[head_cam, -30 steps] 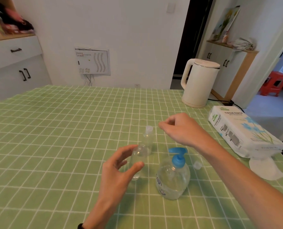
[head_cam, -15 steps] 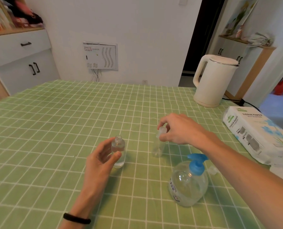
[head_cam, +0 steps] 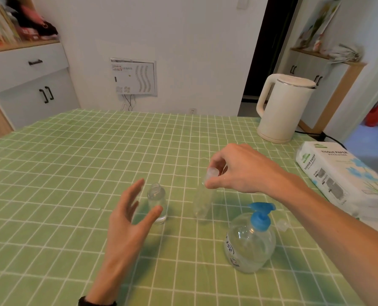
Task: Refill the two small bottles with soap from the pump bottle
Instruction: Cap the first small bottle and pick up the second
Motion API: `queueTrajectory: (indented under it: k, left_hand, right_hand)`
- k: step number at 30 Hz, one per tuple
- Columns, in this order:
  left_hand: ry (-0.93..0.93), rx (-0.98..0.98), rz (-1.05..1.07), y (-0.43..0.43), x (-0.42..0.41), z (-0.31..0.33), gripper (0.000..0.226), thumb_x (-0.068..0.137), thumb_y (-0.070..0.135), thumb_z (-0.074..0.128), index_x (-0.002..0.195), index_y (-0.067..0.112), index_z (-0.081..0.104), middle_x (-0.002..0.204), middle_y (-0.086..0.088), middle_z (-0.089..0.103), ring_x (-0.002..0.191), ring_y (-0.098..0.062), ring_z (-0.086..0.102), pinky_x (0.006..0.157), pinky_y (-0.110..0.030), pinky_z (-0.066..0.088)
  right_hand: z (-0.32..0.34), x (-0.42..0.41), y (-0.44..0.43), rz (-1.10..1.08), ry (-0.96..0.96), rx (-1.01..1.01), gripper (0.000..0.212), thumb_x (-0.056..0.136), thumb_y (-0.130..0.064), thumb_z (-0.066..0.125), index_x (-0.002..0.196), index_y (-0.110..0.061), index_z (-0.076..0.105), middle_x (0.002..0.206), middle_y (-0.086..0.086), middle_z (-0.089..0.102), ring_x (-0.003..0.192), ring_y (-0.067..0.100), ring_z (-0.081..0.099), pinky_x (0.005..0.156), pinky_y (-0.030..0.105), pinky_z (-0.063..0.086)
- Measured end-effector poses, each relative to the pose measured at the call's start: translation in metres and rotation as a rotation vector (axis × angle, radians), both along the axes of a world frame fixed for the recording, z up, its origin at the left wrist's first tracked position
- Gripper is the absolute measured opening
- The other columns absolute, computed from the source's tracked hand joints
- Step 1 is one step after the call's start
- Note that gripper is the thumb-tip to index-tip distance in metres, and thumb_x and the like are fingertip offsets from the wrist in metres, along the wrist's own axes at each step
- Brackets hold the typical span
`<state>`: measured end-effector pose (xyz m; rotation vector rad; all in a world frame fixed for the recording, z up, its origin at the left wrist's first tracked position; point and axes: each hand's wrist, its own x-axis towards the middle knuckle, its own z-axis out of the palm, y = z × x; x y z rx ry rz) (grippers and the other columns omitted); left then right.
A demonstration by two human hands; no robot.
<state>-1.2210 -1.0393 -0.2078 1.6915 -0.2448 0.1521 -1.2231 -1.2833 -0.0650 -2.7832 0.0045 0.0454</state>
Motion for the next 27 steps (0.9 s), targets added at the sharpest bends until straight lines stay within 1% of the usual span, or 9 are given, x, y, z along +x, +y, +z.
queueTrajectory:
  k: [3,5,8,11,14,17,20,24,27]
  left_hand:
    - [-0.308,0.136,0.117,-0.006,-0.015,0.023,0.072,0.084,0.048,0.084,0.146,0.036,0.051,0.149,0.024,0.053,0.138,-0.003,0.052,0.113,-0.026,0.045]
    - [-0.392,0.184,0.047,-0.018,-0.029,0.039,0.078,0.078,0.055,0.081,0.146,0.031,0.05,0.146,0.021,0.056,0.134,-0.007,0.056,0.106,-0.017,0.046]
    - [-0.345,0.28,-0.075,-0.037,-0.047,0.051,0.075,0.074,0.065,0.081,0.138,0.036,0.053,0.133,0.023,0.06,0.122,-0.003,0.061,0.098,-0.023,0.054]
    - [-0.257,0.271,-0.127,-0.041,-0.059,0.049,0.053,0.072,0.064,0.083,0.116,0.045,0.061,0.107,0.023,0.073,0.1,-0.003,0.071,0.087,-0.029,0.06]
    - [-0.169,0.172,-0.205,-0.039,-0.07,0.039,0.048,0.068,0.053,0.086,0.112,0.042,0.07,0.095,0.017,0.08,0.09,-0.01,0.078,0.083,-0.022,0.061]
    - [-0.014,0.034,-0.367,-0.04,-0.08,0.029,0.05,0.068,0.032,0.09,0.115,0.039,0.076,0.1,0.007,0.084,0.095,-0.012,0.081,0.089,-0.023,0.062]
    - [0.025,0.016,-0.441,-0.04,-0.085,0.021,0.049,0.068,0.025,0.089,0.115,0.035,0.078,0.103,0.004,0.084,0.1,-0.015,0.081,0.091,-0.021,0.06]
    - [0.035,0.016,-0.459,-0.041,-0.086,0.022,0.044,0.069,0.023,0.09,0.11,0.033,0.078,0.102,0.002,0.084,0.099,-0.015,0.08,0.088,-0.02,0.06]
    - [0.06,-0.023,-0.463,-0.041,-0.084,0.024,0.05,0.068,0.022,0.09,0.115,0.034,0.077,0.106,0.001,0.084,0.103,-0.017,0.08,0.089,-0.021,0.06]
  right_hand:
    - [0.015,-0.014,0.008,0.052,-0.034,0.039,0.016,0.081,-0.036,0.087,0.08,-0.023,0.078,0.081,-0.01,0.078,0.078,0.01,0.074,0.072,0.032,0.061]
    - [0.024,-0.024,0.016,0.084,-0.061,0.06,0.02,0.08,-0.039,0.087,0.079,-0.022,0.078,0.077,-0.01,0.077,0.074,0.009,0.072,0.07,0.032,0.061]
    - [0.033,-0.043,0.027,0.135,-0.108,0.093,0.028,0.08,-0.05,0.087,0.075,-0.025,0.076,0.071,-0.01,0.074,0.068,0.007,0.068,0.064,0.027,0.057]
    - [0.033,-0.065,0.03,0.175,-0.125,0.126,0.035,0.081,-0.058,0.084,0.071,-0.026,0.073,0.063,-0.01,0.069,0.058,0.005,0.062,0.057,0.019,0.05]
    - [0.023,-0.085,0.028,0.195,-0.138,0.155,0.038,0.085,-0.056,0.081,0.069,-0.024,0.069,0.06,-0.004,0.063,0.052,0.006,0.051,0.058,0.016,0.046]
    - [0.013,-0.104,0.025,0.228,-0.087,0.156,0.032,0.09,-0.05,0.079,0.073,-0.024,0.069,0.063,-0.005,0.063,0.057,0.008,0.054,0.063,0.018,0.046]
    - [0.006,-0.119,0.02,0.242,-0.035,0.136,0.01,0.096,-0.047,0.073,0.095,-0.037,0.071,0.086,-0.019,0.066,0.083,0.0,0.061,0.071,0.019,0.045]
    - [0.003,-0.127,0.018,0.214,-0.083,0.136,0.051,0.091,-0.067,0.067,0.138,-0.061,0.049,0.111,-0.03,0.055,0.099,-0.012,0.054,0.078,0.018,0.042]
    - [0.006,-0.127,0.01,0.142,-0.166,0.099,0.052,0.095,-0.048,0.074,0.141,-0.057,0.051,0.112,-0.03,0.053,0.091,-0.017,0.054,0.08,0.016,0.037]
